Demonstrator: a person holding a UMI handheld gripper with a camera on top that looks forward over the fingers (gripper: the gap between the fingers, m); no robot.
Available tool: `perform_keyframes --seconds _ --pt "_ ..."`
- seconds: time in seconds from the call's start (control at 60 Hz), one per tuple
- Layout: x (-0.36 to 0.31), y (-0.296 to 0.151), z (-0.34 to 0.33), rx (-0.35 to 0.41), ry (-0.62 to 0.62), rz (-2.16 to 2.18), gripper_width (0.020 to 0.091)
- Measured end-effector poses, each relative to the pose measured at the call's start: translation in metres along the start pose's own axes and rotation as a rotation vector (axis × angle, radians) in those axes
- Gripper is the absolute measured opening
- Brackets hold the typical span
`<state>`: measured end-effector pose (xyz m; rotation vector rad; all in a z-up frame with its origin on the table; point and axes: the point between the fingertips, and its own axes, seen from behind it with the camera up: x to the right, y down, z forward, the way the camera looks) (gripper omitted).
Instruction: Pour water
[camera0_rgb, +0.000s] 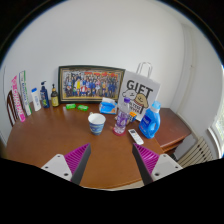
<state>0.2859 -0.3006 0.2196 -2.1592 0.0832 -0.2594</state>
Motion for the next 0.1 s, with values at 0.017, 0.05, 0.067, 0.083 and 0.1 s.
perform_keyframes --seconds 0.017,0.05,0.067,0.083,0.1 --pt "-0.0009 -0.0006 -0.0018 0.005 0.001 -0.001 0.0854" --pt "-0.0025 -0.0029 -0.0050 0.015 0.002 0.001 0.0856" --pt "-0.0034 -0.0040 -0.0066 0.019 0.002 0.003 0.0855" --pt "-0.0036 -0.0050 -0.0078 0.022 0.001 0.005 0.0856" --pt "-0.0042 -0.0055 -0.0095 0.020 0.001 0.005 0.0855"
